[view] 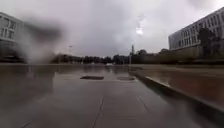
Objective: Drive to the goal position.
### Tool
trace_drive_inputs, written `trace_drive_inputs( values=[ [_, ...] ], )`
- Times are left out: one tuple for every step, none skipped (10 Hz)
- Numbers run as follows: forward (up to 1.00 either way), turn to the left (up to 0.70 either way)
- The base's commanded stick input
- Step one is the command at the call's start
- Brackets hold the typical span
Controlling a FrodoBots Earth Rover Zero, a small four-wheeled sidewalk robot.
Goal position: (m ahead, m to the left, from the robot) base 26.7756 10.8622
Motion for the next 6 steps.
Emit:
trace_drive_inputs(
  values=[
    [0.70, 0.00],
    [0.70, 0.00],
    [0.70, 0.00],
    [0.70, 0.00],
    [0.70, 0.00],
    [0.70, 0.00]
  ],
)
